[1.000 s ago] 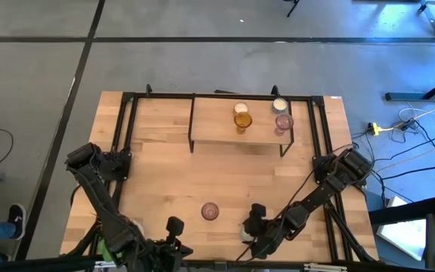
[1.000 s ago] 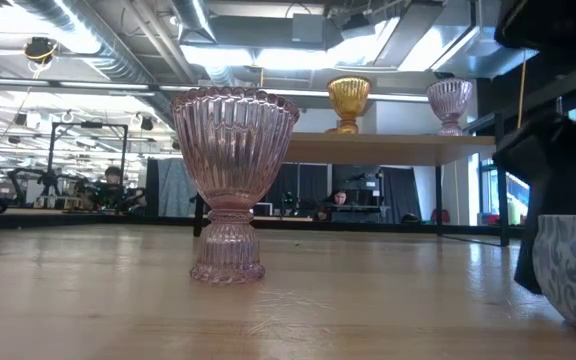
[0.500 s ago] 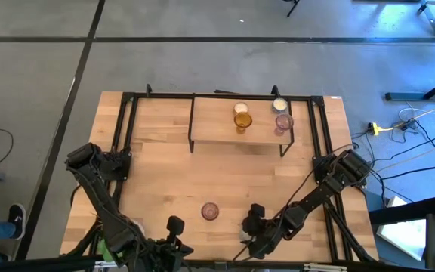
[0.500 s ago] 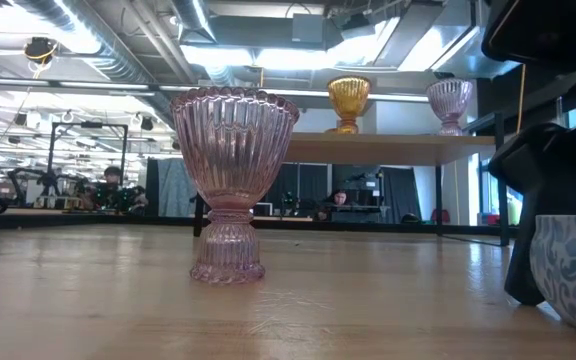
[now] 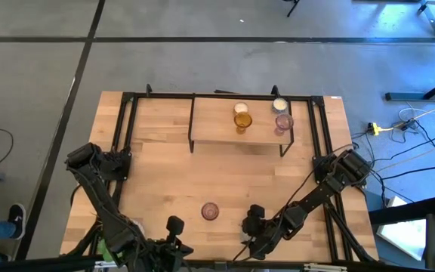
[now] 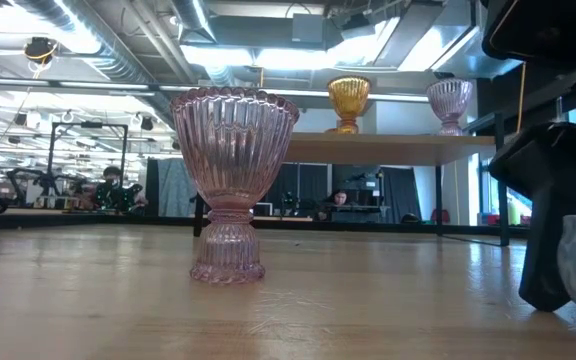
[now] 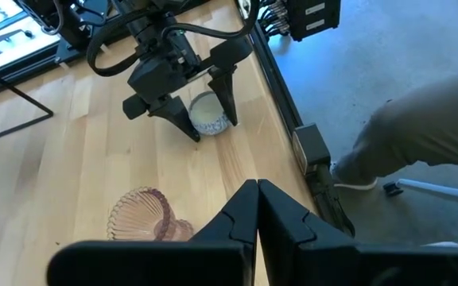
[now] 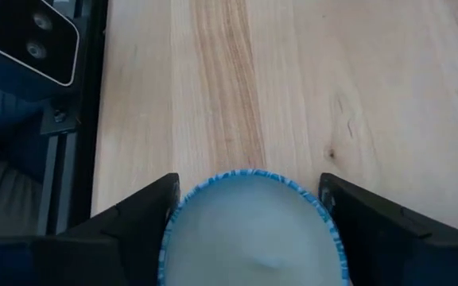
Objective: Pick & Place candle stick holders
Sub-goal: Put the light blue candle on the shelf
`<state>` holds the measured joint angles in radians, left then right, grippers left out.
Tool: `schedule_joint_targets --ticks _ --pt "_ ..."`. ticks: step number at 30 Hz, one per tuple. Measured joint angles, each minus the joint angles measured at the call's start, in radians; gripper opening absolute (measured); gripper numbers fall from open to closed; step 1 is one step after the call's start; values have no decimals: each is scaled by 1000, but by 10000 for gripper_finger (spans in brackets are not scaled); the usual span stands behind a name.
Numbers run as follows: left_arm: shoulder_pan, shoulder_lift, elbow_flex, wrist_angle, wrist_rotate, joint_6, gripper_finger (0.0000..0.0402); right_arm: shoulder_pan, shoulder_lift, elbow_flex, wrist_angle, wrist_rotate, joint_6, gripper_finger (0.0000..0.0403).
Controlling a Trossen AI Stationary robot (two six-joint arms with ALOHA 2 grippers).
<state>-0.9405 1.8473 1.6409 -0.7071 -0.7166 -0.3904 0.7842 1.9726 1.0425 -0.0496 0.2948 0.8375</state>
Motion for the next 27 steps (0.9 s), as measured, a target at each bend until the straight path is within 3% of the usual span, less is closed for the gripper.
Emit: schedule_joint_targets --ticks 12,19,27 --pt "-1 0 0 0 -5 -8 3 -5 10 141 -192 14 -54 304" --pt "-7 0 0 0 -6 -8 3 -7 9 143 -254 -50 -45 341" --pt "-7 0 0 0 -7 -7 3 -9 6 144 -277 -66 -21 345"
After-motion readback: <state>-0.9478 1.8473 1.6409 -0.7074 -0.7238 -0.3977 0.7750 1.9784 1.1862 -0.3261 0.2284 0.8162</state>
